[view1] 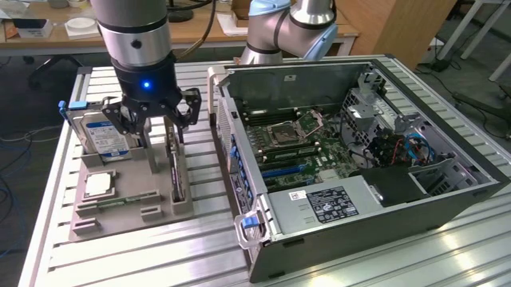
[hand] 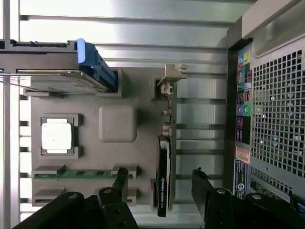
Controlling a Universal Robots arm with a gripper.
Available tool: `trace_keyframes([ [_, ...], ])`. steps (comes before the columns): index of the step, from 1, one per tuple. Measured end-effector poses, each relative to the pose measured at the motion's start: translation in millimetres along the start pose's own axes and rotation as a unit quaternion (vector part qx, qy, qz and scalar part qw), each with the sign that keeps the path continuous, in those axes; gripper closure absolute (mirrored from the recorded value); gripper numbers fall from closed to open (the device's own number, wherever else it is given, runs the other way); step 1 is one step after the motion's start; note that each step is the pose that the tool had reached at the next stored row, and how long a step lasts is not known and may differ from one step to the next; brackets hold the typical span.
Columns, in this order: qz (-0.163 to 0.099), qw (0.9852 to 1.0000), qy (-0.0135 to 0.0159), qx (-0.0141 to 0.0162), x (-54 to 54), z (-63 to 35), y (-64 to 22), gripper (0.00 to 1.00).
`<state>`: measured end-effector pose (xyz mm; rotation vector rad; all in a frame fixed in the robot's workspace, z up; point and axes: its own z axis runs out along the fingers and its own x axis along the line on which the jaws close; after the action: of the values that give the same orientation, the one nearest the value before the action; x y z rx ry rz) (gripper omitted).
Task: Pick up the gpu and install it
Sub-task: 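Pick up the gpu and move the gpu toward the slot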
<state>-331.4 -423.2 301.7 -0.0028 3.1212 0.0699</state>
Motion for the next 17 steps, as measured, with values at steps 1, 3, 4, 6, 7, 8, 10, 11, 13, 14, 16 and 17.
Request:
trace_keyframes([
  [1, 0.000, 1.0000, 0.0000, 0.0000, 0.0, 1.6, -0.1, 0.35],
  [3, 0.000, 1.0000, 0.0000, 0.0000, 0.1, 5.0, -0.3, 0.35],
  [4, 0.000, 1.0000, 0.0000, 0.0000, 0.1, 6.8, -0.4, 0.35],
  [6, 0.000, 1.0000, 0.0000, 0.0000, 0.2, 10.0, -0.6, 0.35],
  [7, 0.000, 1.0000, 0.0000, 0.0000, 0.2, 11.6, -0.7, 0.35],
  [8, 0.000, 1.0000, 0.0000, 0.0000, 0.2, 13.1, -0.8, 0.35],
  [10, 0.000, 1.0000, 0.0000, 0.0000, 0.3, 16.1, -1.0, 0.35],
  [11, 0.000, 1.0000, 0.0000, 0.0000, 0.3, 17.7, -1.1, 0.35],
  [13, 0.000, 1.0000, 0.0000, 0.0000, 0.4, 20.8, -1.2, 0.35],
  [14, 0.000, 1.0000, 0.0000, 0.0000, 0.4, 22.3, -1.3, 0.35],
  [16, 0.000, 1.0000, 0.0000, 0.0000, 0.5, 25.3, -1.5, 0.35],
  [17, 0.000, 1.0000, 0.0000, 0.0000, 0.5, 26.8, -1.5, 0.35],
])
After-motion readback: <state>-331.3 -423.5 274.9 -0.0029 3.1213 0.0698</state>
